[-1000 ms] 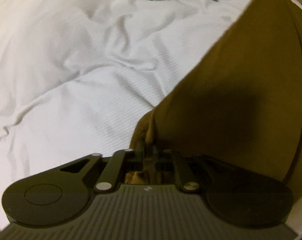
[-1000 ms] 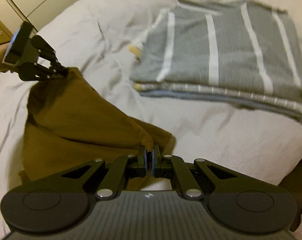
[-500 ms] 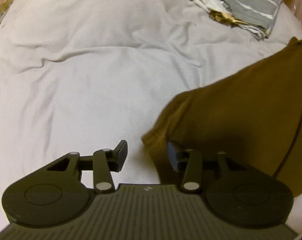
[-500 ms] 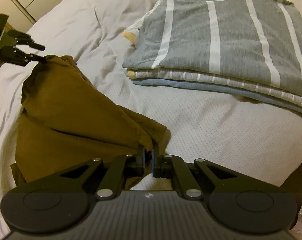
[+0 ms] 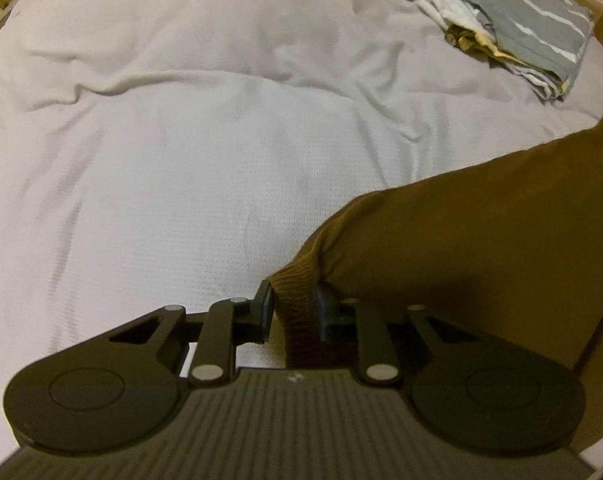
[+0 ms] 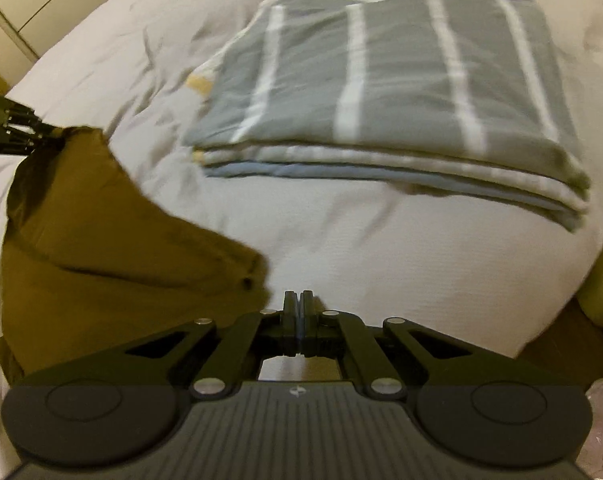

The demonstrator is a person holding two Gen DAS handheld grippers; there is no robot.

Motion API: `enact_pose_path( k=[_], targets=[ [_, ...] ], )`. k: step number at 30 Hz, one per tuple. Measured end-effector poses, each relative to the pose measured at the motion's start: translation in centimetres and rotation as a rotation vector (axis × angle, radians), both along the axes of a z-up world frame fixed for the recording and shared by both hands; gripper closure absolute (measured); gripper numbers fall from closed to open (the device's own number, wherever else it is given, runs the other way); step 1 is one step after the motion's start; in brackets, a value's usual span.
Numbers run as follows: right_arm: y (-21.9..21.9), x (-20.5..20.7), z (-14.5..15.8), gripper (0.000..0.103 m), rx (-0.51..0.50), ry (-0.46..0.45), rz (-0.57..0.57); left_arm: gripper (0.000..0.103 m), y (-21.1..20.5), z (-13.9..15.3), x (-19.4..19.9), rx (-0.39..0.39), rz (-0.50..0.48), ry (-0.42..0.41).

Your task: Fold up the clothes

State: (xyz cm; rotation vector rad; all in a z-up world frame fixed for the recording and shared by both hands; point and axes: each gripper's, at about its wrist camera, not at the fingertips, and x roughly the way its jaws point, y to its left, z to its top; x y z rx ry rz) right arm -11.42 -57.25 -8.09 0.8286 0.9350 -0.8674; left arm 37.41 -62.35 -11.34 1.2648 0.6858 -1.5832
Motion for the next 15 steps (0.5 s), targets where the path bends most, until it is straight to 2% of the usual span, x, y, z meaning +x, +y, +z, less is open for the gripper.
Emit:
enact_pose_path(
  k=[2, 3, 4, 5, 7, 10, 12, 15],
  targets=[
    [-0.1, 0.0, 0.1, 0.103, 0.005, -0.007, 0.018, 0.079, -0.2, 0.0, 0.4, 0.014, 0.037, 0.014],
    [-0.1, 0.1, 0.2, 0.103, 0.006, -0.014, 0.026, 0.072, -0.1, 0.4, 0.7, 0.008, 0.056, 0.012],
    [0.0, 0.3, 0.3, 0.102, 0.006, -0.021, 0.033, 0.069, 0.0, 0.7, 0.9, 0.001, 0.076, 0.011],
    [0.1, 0.5, 0.4, 0.101, 0.007, -0.030, 0.036, 0.068, 0.1, 1.0, 1.1, -0.005, 0.094, 0.009],
    [0.4, 1.0, 0.7, 0.089, 0.009, -0.054, 0.045, 0.068, 0.7, 1.9, 1.2, -0.019, 0.095, 0.007],
    [0.9, 2.3, 0.7, 0.087, 0.009, -0.075, 0.085, 0.068, 2.1, 3.4, 1.2, -0.050, 0.100, -0.005],
    [1.1, 3.2, 0.4, 0.082, 0.008, -0.079, 0.116, 0.069, 3.2, 4.4, 1.1, -0.073, 0.121, -0.016],
    [0.4, 3.3, -0.3, 0.081, 0.021, -0.075, 0.082, 0.069, 5.3, 5.7, 1.2, -0.103, 0.160, -0.023]
  ],
)
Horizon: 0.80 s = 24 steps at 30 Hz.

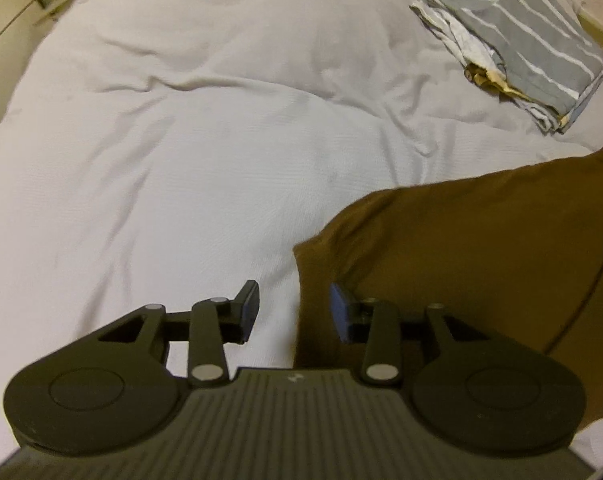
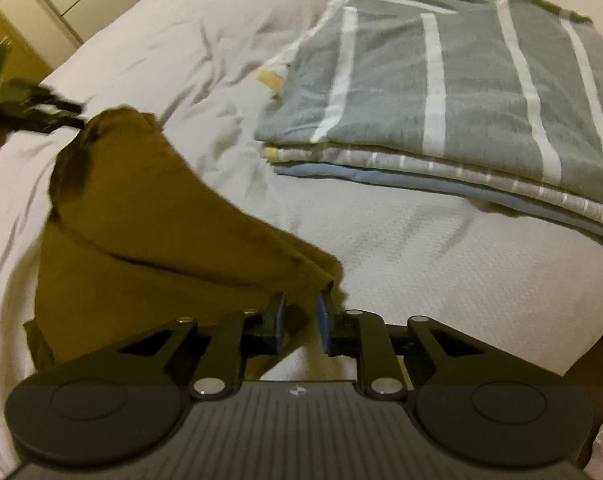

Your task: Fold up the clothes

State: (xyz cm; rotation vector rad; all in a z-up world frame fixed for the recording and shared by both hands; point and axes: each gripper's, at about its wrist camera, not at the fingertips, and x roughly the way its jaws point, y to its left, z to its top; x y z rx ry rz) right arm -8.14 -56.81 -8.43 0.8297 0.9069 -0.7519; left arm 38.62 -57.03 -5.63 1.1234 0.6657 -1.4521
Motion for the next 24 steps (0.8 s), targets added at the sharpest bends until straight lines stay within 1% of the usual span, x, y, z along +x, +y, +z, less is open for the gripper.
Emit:
enact_pose_path(
  k=[2, 5, 6, 8, 9, 12, 13, 15, 16, 17, 18, 19, 20, 22, 24],
  targets=[
    [-0.6, -0.2, -0.4, 0.078, 0.014, 0.002, -0.024, 0.069, 1.7, 0.6, -0.1, -0.012, 0.029, 0.003],
    [-1.4, -0.4, -0.5, 0.079, 0.038, -0.013, -0.026, 0.069, 4.7, 1.1, -0.5, -0.020, 0.062, 0.005],
    [-1.5, -0.3, -0.3, 0.081, 0.024, -0.005, -0.026, 0.069, 5.8, 1.2, -0.7, -0.025, 0.076, 0.008],
    [-1.7, -0.2, 0.0, 0.097, 0.003, 0.006, -0.017, 0.069, 7.9, 1.3, -1.3, -0.031, 0.106, 0.025],
    [-1.7, -0.1, 0.1, 0.100, -0.008, 0.013, -0.004, 0.069, 9.0, 1.3, -1.5, -0.034, 0.121, 0.034],
    [-1.6, 0.5, 0.6, 0.102, -0.069, 0.041, 0.039, 0.069, 12.2, 1.2, -2.6, -0.044, 0.150, 0.067],
    [-1.6, 0.6, 0.8, 0.102, -0.094, 0.048, 0.043, 0.069, 13.3, 1.1, -3.1, -0.046, 0.152, 0.075],
    [-1.8, 0.8, 0.9, 0.101, -0.106, 0.062, 0.033, 0.069, 15.6, 0.8, -4.1, -0.051, 0.154, 0.092],
    [-1.6, 0.9, 1.0, 0.099, -0.120, 0.088, 0.022, 0.069, 16.7, 0.7, -4.7, -0.055, 0.153, 0.096],
    [-1.4, 1.0, 1.1, 0.091, -0.139, 0.122, 0.010, 0.068, 17.8, 0.5, -5.5, -0.060, 0.150, 0.095],
    [-1.0, 1.0, 1.6, 0.076, -0.163, 0.149, -0.010, 0.067, 18.9, 0.3, -6.4, -0.064, 0.147, 0.093],
    [-0.6, 0.9, 2.2, 0.074, -0.190, 0.173, -0.034, 0.066, 20.0, 0.0, -7.5, -0.066, 0.135, 0.082],
    [0.2, 0.9, 3.0, 0.074, -0.217, 0.176, -0.042, 0.065, 21.0, -0.2, -8.6, -0.074, 0.130, 0.079],
    [2.3, 1.1, 4.3, 0.075, -0.269, 0.157, -0.032, 0.063, 23.1, -0.7, -10.8, -0.091, 0.121, 0.076],
    [4.7, 1.5, 4.9, 0.075, -0.288, 0.136, -0.003, 0.062, 24.7, -1.2, -12.7, -0.109, 0.127, 0.104]
  ],
)
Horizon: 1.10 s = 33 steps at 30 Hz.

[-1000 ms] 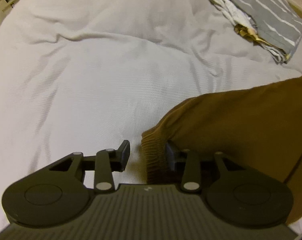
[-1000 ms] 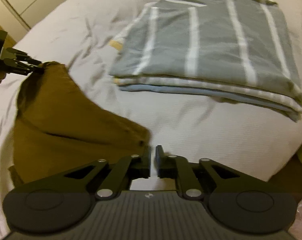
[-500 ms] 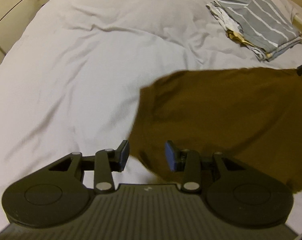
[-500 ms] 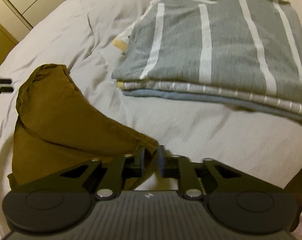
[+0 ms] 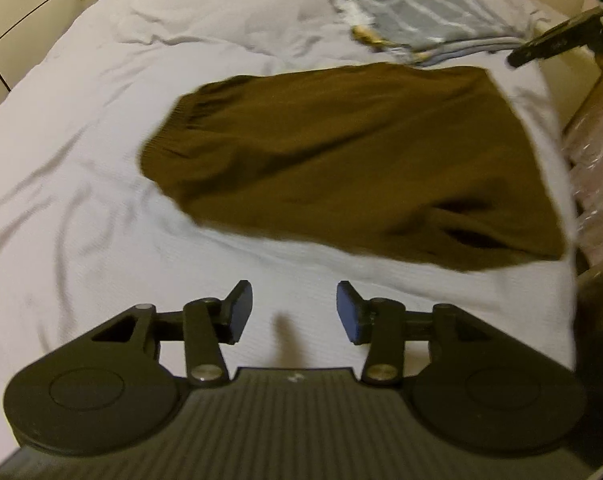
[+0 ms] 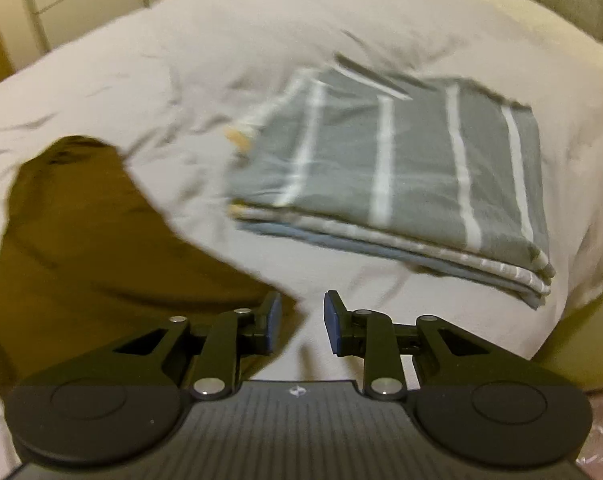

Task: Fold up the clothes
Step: 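Open both tools and move them back over the folded brown shorts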

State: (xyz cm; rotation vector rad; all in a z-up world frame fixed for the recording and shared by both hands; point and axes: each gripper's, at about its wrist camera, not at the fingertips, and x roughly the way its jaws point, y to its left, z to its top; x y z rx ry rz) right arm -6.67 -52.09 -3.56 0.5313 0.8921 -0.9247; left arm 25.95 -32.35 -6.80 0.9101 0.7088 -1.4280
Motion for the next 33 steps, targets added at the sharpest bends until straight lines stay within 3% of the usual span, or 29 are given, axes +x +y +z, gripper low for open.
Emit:
enact_pose_path(
  k=[5, 11, 14, 18, 22, 25, 27, 30, 33],
  targets=[
    [6.8, 0.8, 0.4, 0.072, 0.042, -0.019, 0.105, 0.060, 2.5, -0.4, -4.0, -0.035, 0.047, 0.073],
    [13.9, 3.3, 1.2, 0.072, 0.061, 0.046, 0.483, 0.057, 3.4, -0.6, -7.2, -0.082, 0.127, 0.103],
    [15.4, 4.5, 0.4, 0.072, 0.064, 0.047, 0.654, 0.057, 3.0, -1.1, -8.0, -0.105, 0.197, 0.129],
    [15.6, 4.9, -1.4, 0.055, 0.076, -0.040, 0.800, 0.057, 2.9, -2.6, -9.2, -0.163, 0.313, 0.079],
    [16.4, 4.1, -4.6, 0.055, -0.022, -0.093, 1.005, 0.057, 3.3, -4.5, -10.0, -0.253, 0.428, 0.019],
    [17.0, 3.1, -6.8, 0.057, -0.145, -0.101, 1.130, 0.056, 4.6, -5.4, -10.5, -0.343, 0.522, 0.032],
    [16.7, 2.7, -7.6, 0.059, -0.192, -0.141, 1.144, 0.048, 5.8, -5.9, -10.7, -0.420, 0.598, 0.057],
    [16.0, 2.7, -8.0, 0.062, -0.195, -0.226, 1.110, 0.045, 7.8, -6.9, -10.7, -0.531, 0.717, 0.102],
    [15.6, 2.4, -8.4, 0.075, -0.213, -0.283, 1.082, 0.045, 8.5, -7.5, -11.8, -0.559, 0.772, 0.025]
  ],
)
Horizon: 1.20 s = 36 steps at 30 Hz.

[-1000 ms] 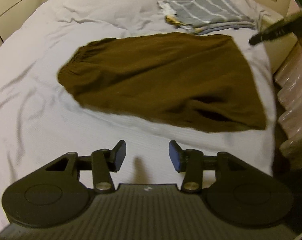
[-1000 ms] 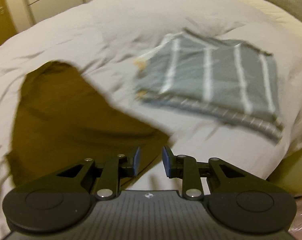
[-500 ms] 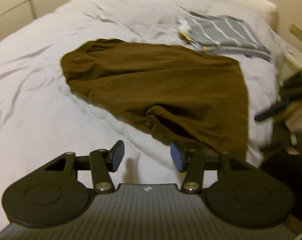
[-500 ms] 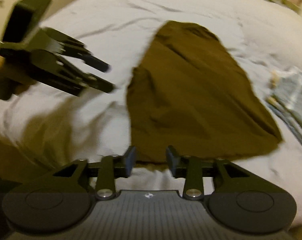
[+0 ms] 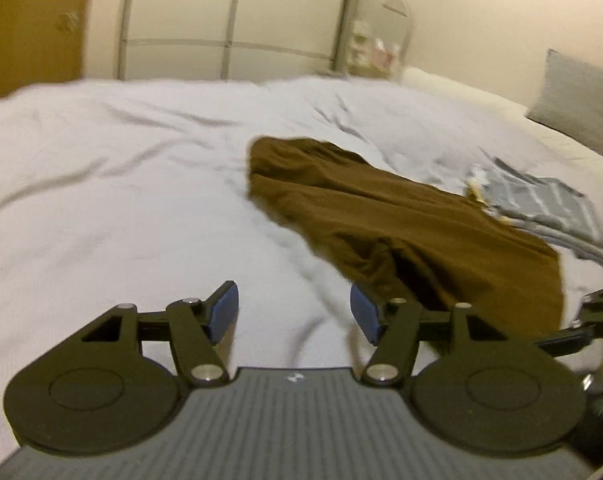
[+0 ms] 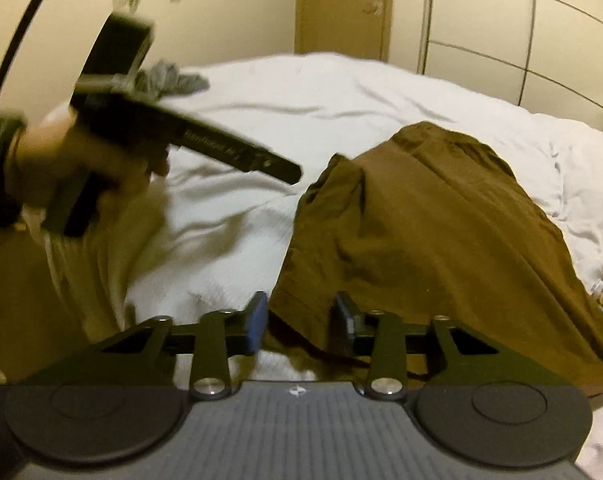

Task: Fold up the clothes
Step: 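Open both tools and move them back over the folded brown shorts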

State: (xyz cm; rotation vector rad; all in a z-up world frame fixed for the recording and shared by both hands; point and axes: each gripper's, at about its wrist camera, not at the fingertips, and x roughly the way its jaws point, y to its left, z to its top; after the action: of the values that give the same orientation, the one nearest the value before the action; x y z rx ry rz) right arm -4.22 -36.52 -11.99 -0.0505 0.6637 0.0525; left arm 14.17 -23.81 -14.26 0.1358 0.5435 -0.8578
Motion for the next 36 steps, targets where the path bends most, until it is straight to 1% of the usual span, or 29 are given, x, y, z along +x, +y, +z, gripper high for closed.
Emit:
enact_pose_path(
  k=[2, 4, 5, 6, 7, 9, 12, 14, 17, 20, 23, 25, 26, 27, 28, 30, 32, 36],
  targets=[
    [0.1, -0.5, -0.2, 0.078, -0.038, -0.035, -0.009, 0.045, 0.3, -0.3, -1.0, 0.020, 0.048, -0.054],
    [0.3, -1.1, -0.2, 0.080, -0.068, -0.063, -0.024, 0.044, 0.3, 0.1, -2.5, 0.050, 0.086, -0.085],
    [0.3, -1.5, 0.1, 0.085, -0.075, -0.071, -0.037, 0.039, 0.2, 0.4, -3.3, 0.065, 0.101, -0.090],
    [0.4, -1.9, 0.3, 0.097, -0.082, -0.079, -0.050, 0.037, 0.1, 0.8, -4.1, 0.079, 0.116, -0.095],
    [0.4, -2.2, 0.6, 0.100, -0.090, -0.087, -0.063, 0.037, -0.1, 1.3, -4.8, 0.079, 0.115, -0.098],
    [0.0, -2.9, 1.2, 0.100, -0.077, -0.112, -0.092, 0.036, -0.7, 2.2, -6.1, 0.086, 0.106, -0.116],
    [-0.8, -3.6, 2.0, 0.100, -0.088, -0.141, -0.135, 0.035, -2.0, 3.0, -7.5, 0.110, 0.080, -0.153],
    [-1.5, -4.0, 2.6, 0.100, -0.051, -0.155, -0.151, 0.035, -2.9, 3.2, -8.2, 0.130, 0.060, -0.171],
    [-1.8, -4.5, 3.0, 0.100, -0.029, -0.167, -0.144, 0.035, -4.0, 2.6, -8.3, 0.158, 0.040, -0.180],
    [-2.4, -4.6, 3.1, 0.100, -0.007, -0.175, -0.148, 0.035, -5.2, 1.7, -7.7, 0.158, 0.032, -0.172],
    [-2.9, -4.8, 3.0, 0.100, 0.020, -0.177, -0.148, 0.036, -7.1, 0.6, -6.4, 0.164, 0.031, -0.163],
    [-2.8, -4.9, 2.7, 0.100, 0.013, -0.168, -0.135, 0.036, -8.0, -0.1, -5.4, 0.168, 0.048, -0.167],
    [-2.7, -5.0, 2.6, 0.100, 0.008, -0.163, -0.128, 0.037, -7.8, -0.2, -4.8, 0.160, 0.076, -0.161],
    [-2.6, -5.0, 2.4, 0.099, -0.001, -0.157, -0.116, 0.041, -7.5, -0.3, -4.2, 0.151, 0.103, -0.155],
    [-2.5, -4.9, 2.1, 0.099, -0.007, -0.149, -0.101, 0.044, -6.5, -0.3, -3.7, 0.136, 0.125, -0.144],
    [-2.3, -4.7, 1.7, 0.099, -0.015, -0.130, -0.069, 0.041, -4.5, -0.1, -2.9, 0.106, 0.168, -0.121],
    [-2.0, -4.5, 1.1, 0.099, -0.021, -0.109, -0.032, 0.040, -2.7, -0.2, -2.5, 0.088, 0.162, -0.091],
    [-0.7, -4.5, -0.1, 0.095, -0.034, -0.049, 0.045, 0.040, -0.9, -0.3, -3.2, 0.076, 0.161, -0.095]
  ],
)
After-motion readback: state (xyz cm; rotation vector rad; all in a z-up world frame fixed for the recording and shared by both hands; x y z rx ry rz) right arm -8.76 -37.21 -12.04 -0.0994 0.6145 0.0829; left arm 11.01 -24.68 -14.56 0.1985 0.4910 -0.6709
